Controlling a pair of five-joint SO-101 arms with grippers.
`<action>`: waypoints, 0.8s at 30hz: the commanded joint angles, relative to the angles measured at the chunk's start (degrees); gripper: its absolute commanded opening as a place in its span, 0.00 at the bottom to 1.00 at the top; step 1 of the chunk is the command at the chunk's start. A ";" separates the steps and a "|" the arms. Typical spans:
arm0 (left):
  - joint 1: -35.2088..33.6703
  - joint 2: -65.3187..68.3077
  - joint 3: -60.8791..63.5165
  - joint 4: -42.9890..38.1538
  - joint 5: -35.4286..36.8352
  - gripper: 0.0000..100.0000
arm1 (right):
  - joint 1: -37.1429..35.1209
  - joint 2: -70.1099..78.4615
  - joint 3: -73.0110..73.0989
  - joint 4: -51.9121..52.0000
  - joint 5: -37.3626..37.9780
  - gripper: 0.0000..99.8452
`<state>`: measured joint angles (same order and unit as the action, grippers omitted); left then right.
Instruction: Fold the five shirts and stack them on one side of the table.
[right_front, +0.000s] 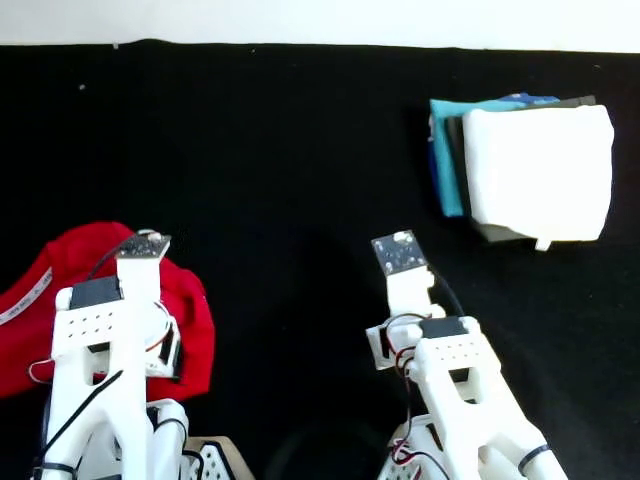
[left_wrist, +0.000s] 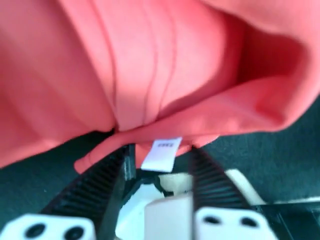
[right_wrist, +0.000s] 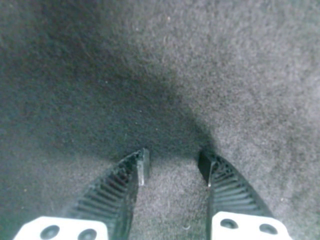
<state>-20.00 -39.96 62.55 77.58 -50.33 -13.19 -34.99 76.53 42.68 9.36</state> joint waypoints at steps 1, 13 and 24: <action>-0.66 -1.19 -2.15 -0.53 -0.44 0.02 | 0.48 0.57 0.84 -1.01 0.70 0.21; -0.31 4.26 -45.41 5.89 8.00 0.01 | 0.48 0.57 0.84 -1.01 0.62 0.21; -10.95 25.10 -48.31 18.64 7.74 0.15 | 0.48 0.57 0.84 -1.01 0.53 0.21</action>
<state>-25.01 -18.95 14.55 93.67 -42.77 -13.19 -34.99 76.53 42.68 9.36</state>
